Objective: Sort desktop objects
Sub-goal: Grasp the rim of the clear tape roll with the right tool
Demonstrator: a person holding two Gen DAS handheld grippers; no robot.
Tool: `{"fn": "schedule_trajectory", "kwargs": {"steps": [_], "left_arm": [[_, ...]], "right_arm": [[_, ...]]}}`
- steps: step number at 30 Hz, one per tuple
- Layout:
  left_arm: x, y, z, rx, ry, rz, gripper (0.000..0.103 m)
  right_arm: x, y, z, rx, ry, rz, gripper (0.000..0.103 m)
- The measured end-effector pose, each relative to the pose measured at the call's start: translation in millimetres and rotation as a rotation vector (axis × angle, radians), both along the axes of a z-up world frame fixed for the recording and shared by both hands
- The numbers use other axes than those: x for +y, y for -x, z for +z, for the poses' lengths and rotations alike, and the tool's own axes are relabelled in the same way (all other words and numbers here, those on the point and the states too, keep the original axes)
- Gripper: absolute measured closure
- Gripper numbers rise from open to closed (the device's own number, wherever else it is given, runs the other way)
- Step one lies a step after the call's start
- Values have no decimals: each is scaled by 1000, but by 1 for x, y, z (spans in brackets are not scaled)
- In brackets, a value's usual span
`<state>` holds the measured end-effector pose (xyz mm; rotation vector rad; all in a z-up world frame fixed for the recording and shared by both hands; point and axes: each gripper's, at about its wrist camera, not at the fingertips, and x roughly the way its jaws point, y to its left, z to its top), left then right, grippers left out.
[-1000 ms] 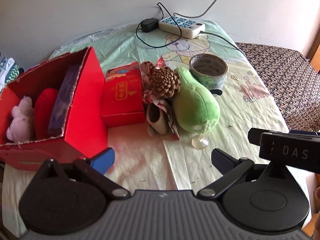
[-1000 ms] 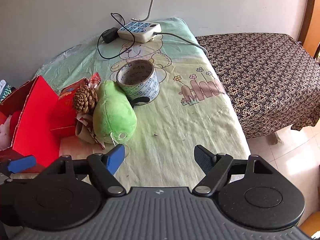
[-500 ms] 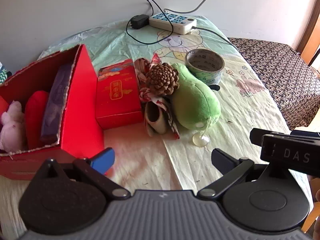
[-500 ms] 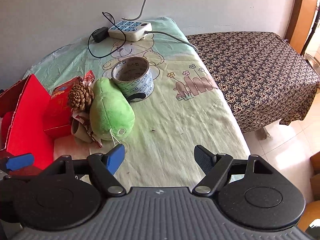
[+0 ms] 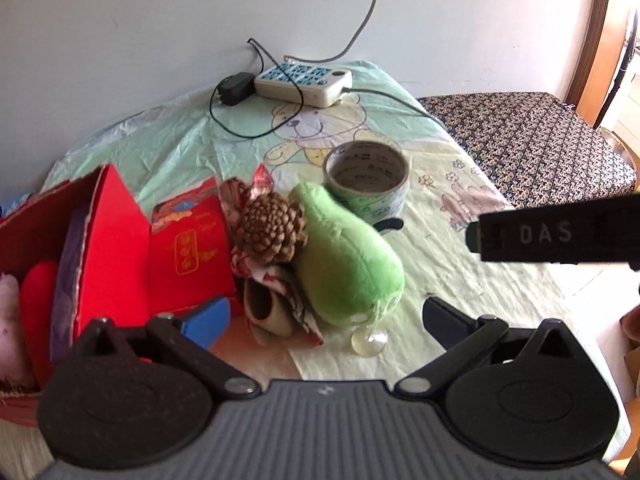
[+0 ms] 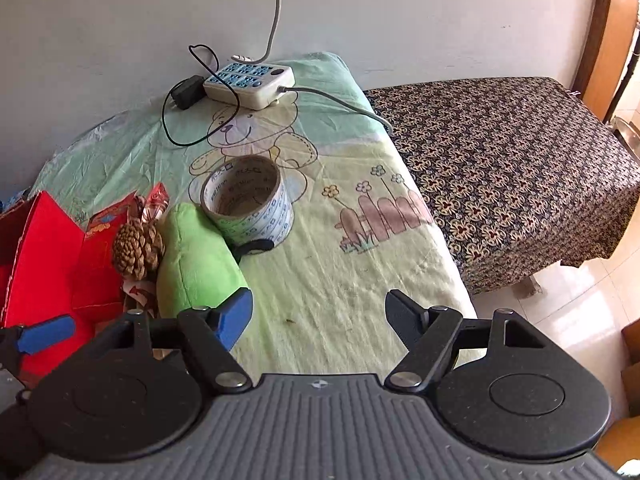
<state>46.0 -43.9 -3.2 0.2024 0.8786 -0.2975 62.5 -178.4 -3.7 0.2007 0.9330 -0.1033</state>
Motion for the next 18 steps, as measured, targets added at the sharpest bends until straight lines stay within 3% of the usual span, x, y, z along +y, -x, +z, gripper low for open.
{"fn": "schedule_trajectory", "kwargs": {"steps": [8,12,14,18], "left_arm": [[-60,-19,1,-210,-32,-168,1],[-77,-41,-17,-203,-42,-214,4],[-82,-52,-26,-168,-41,-219,20],[-91,-69,-38,-140,-69,-193,27]], "right_arm": [[-37,-76,8,-18,0,121,33],[-42,-110,-3,21,-68,216,43],[-39,-123,-9,39,-77,274,43],[-29,-144,-23,80,-81,370,48]]}}
